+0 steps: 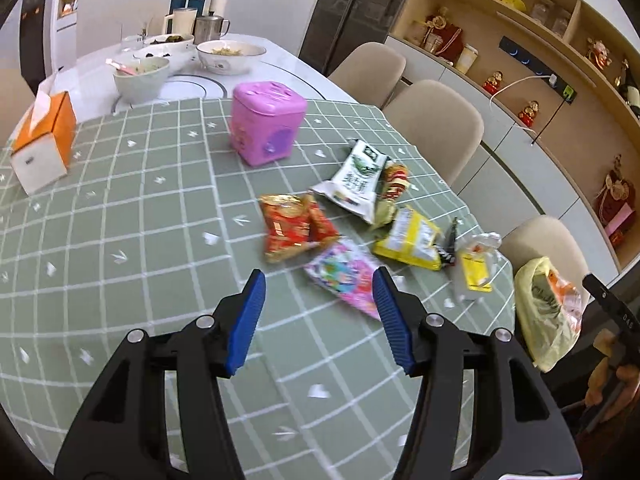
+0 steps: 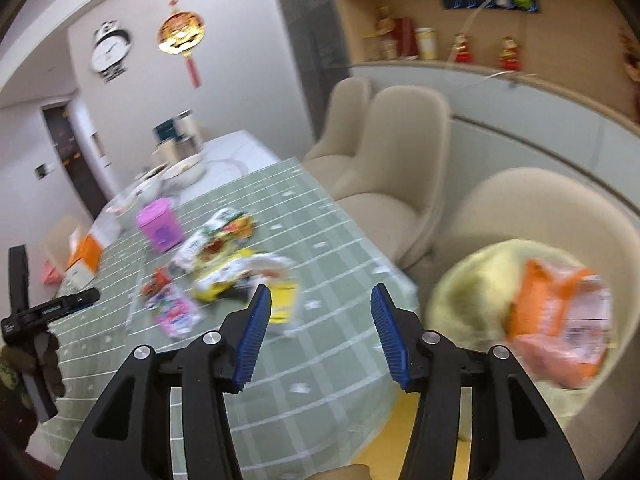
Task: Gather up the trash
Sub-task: 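Move both open grippers back over the remaining snack packs, then grasp the red chip bag with the left gripper while the right grasps the pink wrapper pack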
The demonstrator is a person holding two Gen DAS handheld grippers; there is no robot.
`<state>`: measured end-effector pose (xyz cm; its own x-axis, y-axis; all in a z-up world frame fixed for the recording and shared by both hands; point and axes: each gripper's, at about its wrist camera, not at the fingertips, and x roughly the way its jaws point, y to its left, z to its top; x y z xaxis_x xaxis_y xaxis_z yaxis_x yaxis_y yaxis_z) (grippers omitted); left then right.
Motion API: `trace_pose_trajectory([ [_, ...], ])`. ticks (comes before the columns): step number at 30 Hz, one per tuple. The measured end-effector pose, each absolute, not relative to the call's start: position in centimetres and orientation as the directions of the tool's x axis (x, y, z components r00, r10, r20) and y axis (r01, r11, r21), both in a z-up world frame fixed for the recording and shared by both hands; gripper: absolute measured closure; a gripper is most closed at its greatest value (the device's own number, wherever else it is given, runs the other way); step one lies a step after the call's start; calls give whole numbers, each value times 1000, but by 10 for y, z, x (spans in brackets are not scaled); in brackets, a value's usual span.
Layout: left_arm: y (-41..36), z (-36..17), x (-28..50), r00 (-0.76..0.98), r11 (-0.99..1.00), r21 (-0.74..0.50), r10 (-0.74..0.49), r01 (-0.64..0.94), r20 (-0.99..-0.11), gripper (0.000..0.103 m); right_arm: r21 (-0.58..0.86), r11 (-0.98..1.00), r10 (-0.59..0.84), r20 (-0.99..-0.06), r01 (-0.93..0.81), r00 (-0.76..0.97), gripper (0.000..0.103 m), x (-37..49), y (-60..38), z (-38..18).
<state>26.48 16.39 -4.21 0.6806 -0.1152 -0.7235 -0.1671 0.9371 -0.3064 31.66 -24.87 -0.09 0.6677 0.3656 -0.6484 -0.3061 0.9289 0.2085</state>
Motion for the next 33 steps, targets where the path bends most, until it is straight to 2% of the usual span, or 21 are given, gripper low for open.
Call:
trace_pose_trajectory([
  [4,181,-50,261,669,936,-317,-136,-156,-730,50,226,899,421,-682,-375,598,63,316,-203,-16],
  [9,193,-67,276,644,917,-367,-188,-155,-741,50,204,897,413,-702,-391,581,63,310,-169,-27],
  [15,195,-92,327,620,903,-392,-206,-178,-757,50,137,924,334,-744,-357,579,63,310,-155,-40],
  [21,181,-115,381,569,944,-277,-129,-181,-812,50,71,936,266,-783,-344,562,63,310,-151,-57],
  [22,180,-119,387,548,951,-255,-120,-177,-828,52,59,935,260,-786,-349,562,63,311,-147,-58],
  [23,180,-121,390,536,953,-252,-125,-169,-835,72,54,933,259,-787,-356,560,63,312,-145,-60],
  [25,185,-120,389,537,951,-275,-158,-144,-829,80,47,921,270,-792,-387,547,63,316,-133,-63],
  [28,195,-107,373,563,945,-310,-200,-105,-802,83,37,895,283,-817,-444,502,63,327,-109,-74],
  [33,213,-83,327,591,953,-282,-164,-113,-790,82,108,810,406,-812,-576,418,63,353,-56,-90],
])
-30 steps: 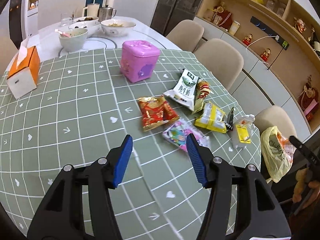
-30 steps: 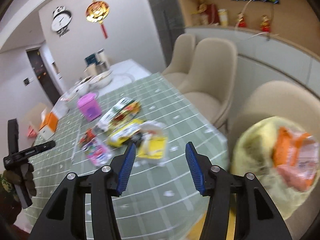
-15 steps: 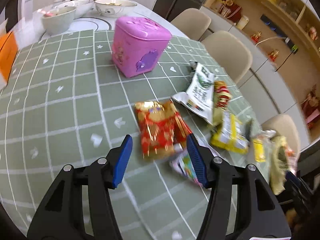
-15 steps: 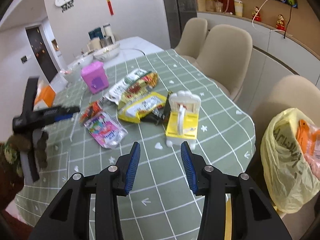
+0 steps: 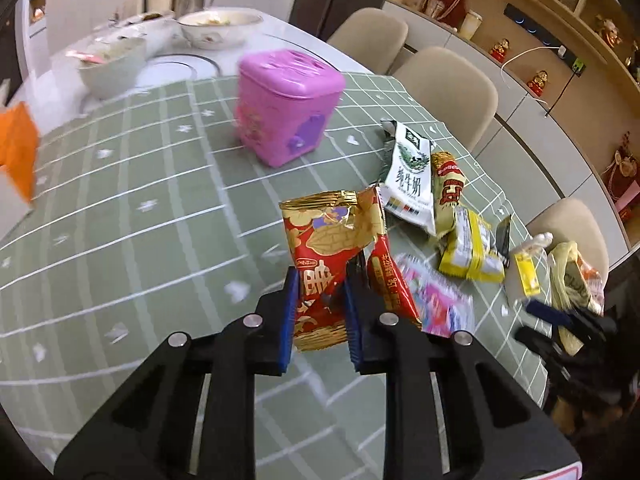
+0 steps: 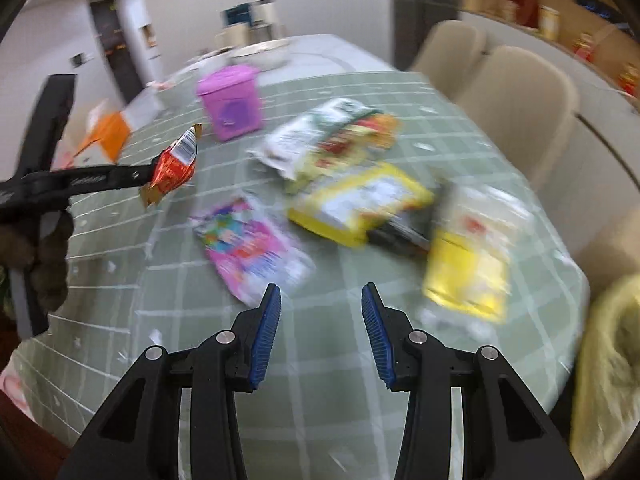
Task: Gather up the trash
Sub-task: 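Grasp the red chip bag with the left gripper while the right grasps the pink wrapper pack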
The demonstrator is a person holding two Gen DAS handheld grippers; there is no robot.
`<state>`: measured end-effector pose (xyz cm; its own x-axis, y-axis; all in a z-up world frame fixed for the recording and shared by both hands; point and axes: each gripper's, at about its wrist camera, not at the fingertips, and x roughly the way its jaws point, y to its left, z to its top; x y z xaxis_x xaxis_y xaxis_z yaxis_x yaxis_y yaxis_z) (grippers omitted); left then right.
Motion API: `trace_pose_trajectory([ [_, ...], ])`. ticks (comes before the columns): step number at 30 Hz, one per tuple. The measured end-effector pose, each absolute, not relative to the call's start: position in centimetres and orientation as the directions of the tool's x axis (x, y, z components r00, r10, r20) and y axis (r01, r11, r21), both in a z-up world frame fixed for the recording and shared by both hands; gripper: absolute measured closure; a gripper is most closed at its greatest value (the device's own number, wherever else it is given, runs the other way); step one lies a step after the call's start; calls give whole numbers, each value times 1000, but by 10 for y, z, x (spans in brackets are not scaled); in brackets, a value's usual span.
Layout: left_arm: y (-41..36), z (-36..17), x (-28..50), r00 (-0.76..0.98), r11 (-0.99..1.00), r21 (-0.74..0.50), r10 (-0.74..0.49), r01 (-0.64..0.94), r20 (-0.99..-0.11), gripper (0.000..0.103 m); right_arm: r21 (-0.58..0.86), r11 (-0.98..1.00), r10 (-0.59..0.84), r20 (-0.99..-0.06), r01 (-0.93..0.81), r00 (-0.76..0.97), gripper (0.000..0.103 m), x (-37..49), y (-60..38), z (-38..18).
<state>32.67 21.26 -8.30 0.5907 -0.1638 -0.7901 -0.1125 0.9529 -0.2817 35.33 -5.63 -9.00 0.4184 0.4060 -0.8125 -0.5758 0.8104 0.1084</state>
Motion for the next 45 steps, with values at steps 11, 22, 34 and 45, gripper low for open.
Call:
trace_pose_trajectory([
  [11,238,-96,284,543,918,-347,-194,-194,-817,80,225,806,444,-842,-548,306,63,397,-14,-130],
  [22,244,-100,282,550,903,-373,-205,-211,-809,79,127,751,399,-869,-648,292,54,351,14,-128],
  [34,269,-100,268,561,889,-362,-154,-280,-813,79,175,604,473,-864,-777,174,54,346,46,-126],
  [45,274,-107,262,556,876,-375,-157,-304,-817,78,6,593,386,-880,-805,278,49,319,49,-130],
])
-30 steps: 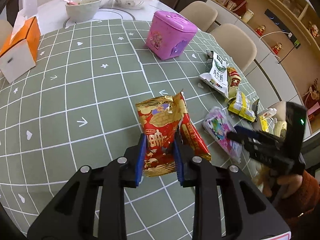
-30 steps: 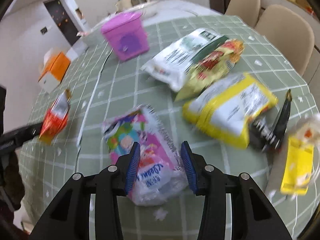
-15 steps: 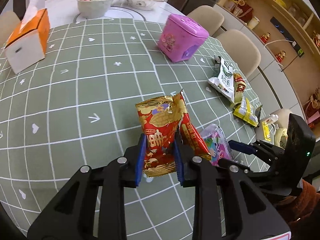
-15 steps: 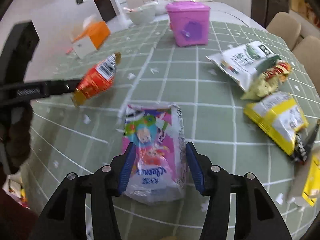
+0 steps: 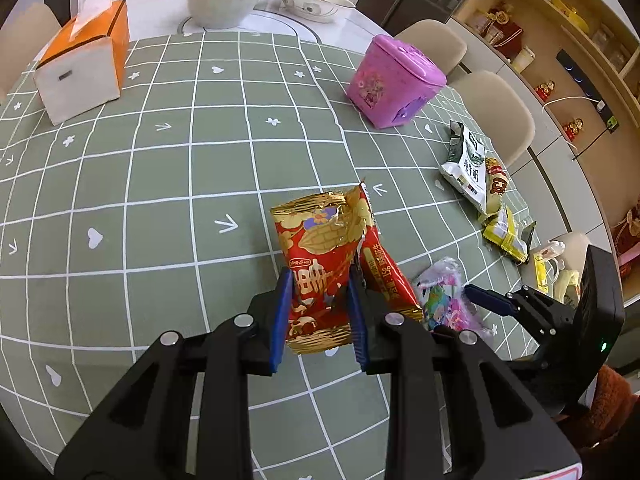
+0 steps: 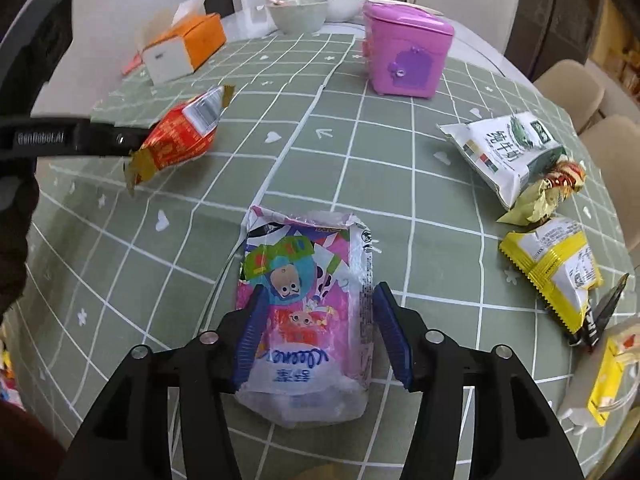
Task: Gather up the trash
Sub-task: 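Grasp the red chip bag with the left gripper while the right grasps the pink wrapper pack, then carry both packs to the bin and open both grippers inside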
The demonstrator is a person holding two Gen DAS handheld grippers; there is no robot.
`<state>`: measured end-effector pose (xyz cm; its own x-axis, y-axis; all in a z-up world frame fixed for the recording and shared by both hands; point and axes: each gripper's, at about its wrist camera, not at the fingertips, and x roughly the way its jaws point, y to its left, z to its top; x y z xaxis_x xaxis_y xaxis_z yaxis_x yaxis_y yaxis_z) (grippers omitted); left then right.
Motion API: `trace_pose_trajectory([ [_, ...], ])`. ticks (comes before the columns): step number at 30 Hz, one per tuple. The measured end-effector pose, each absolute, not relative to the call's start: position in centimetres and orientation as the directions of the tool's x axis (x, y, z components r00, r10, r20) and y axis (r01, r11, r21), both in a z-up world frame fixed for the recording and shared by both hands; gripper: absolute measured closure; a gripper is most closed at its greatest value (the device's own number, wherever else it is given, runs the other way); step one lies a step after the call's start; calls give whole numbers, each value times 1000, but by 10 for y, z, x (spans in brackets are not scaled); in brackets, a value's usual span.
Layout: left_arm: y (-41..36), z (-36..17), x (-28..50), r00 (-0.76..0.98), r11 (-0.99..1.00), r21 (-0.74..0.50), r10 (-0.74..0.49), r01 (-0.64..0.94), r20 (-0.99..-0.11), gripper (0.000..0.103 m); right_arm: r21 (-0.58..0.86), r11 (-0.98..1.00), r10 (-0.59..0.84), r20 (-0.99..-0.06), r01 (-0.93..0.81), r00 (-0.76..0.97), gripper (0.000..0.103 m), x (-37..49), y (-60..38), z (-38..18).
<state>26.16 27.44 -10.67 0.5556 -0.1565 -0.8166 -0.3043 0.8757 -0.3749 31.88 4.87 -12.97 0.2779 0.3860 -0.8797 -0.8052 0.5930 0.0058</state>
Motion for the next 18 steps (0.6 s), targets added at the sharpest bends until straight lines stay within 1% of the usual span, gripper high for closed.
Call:
trace_pose_trajectory([
  [6,273,-108,261,555,872,-383,-165,-304,-816,78,8,554,388,-887,-833,249,49,315,45,-131],
  [8,272,-108,261,556,873,-384,-167,-301,-815,78,2,550,390,-885,-835,255,52,312,46,-131],
  [9,271,-108,261,556,873,-384,-168,-299,-814,79,1,545,393,-884,-838,254,62,310,45,-130],
  [10,270,-107,261,555,876,-383,-169,-294,-814,78,2,538,393,-885,-843,249,81,307,48,-129],
  [11,269,-106,261,555,877,-381,-170,-291,-814,78,6,536,395,-886,-844,244,87,305,48,-127],
  [13,266,-102,261,558,882,-379,-172,-280,-812,78,0,549,404,-875,-836,266,89,301,46,-120],
  [18,248,-78,259,589,904,-359,-162,-233,-792,78,74,661,464,-822,-746,330,90,303,14,-80],
])
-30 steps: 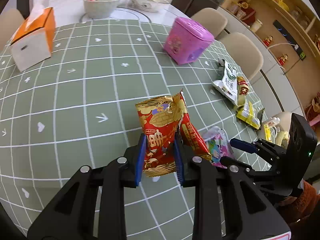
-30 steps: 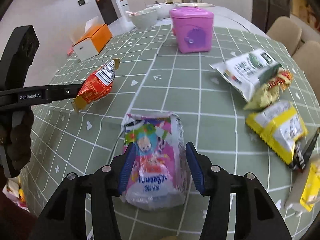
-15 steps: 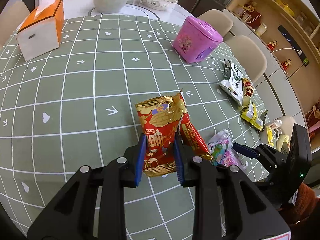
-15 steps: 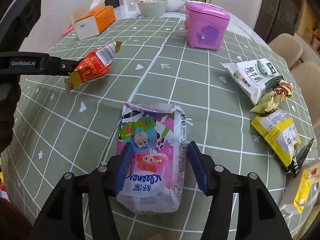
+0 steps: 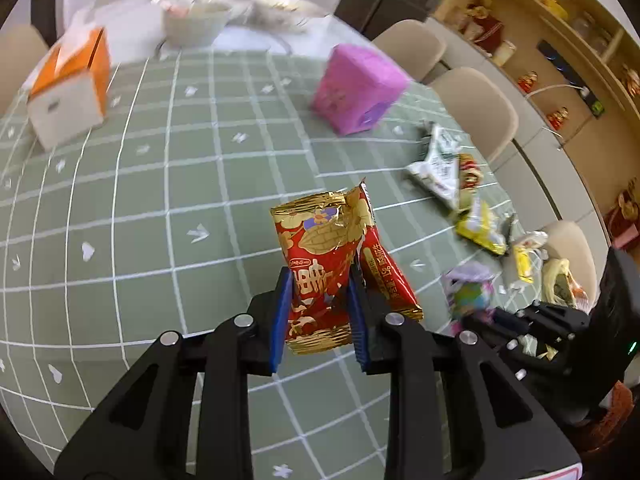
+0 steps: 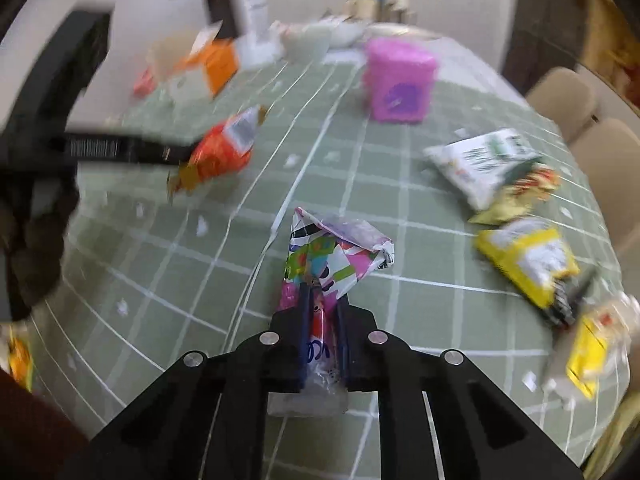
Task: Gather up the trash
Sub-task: 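Carry both packs to the bin and open both grippers inside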
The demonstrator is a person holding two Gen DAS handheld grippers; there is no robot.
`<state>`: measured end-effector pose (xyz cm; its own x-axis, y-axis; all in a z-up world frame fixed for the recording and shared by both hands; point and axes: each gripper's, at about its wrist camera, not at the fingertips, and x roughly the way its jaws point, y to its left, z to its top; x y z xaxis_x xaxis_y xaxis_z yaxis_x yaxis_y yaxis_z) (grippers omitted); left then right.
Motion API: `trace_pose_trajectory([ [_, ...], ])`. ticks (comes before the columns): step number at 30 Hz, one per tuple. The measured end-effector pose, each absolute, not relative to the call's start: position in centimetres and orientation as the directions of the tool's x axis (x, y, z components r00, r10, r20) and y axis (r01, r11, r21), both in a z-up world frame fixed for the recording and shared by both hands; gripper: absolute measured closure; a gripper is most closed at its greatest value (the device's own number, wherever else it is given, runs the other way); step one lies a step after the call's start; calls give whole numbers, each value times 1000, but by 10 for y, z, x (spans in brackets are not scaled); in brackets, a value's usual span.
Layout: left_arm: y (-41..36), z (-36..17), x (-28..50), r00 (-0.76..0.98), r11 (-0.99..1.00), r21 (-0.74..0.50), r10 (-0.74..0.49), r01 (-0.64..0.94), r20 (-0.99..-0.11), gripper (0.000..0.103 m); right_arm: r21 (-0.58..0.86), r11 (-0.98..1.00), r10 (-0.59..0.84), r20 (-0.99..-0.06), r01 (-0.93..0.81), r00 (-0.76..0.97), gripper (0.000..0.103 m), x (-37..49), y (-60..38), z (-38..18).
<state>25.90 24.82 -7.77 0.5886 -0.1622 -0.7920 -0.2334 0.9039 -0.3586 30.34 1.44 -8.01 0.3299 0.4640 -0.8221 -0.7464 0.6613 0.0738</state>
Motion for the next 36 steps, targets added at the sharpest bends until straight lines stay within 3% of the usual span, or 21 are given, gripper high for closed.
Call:
trace_pose_trajectory([
  [9,148,-2,271,685,969,-245,-159,-30,-711,79,-8,860,332,-750,-510,572,90,291,-88,-29],
  [18,8,53,299,719,952,-199,-305,231,-625,79,-21,971,158,-687,-237,709,90,284,-230,12],
  [25,-93,68,308,678,908,-177,-404,381,-614,79,-34,997,35,-657,-76,753,90,276,-329,27],
  [36,-230,50,330,563,840,-162,-477,517,-675,79,-2,998,-44,-654,57,755,90,281,-446,16],
])
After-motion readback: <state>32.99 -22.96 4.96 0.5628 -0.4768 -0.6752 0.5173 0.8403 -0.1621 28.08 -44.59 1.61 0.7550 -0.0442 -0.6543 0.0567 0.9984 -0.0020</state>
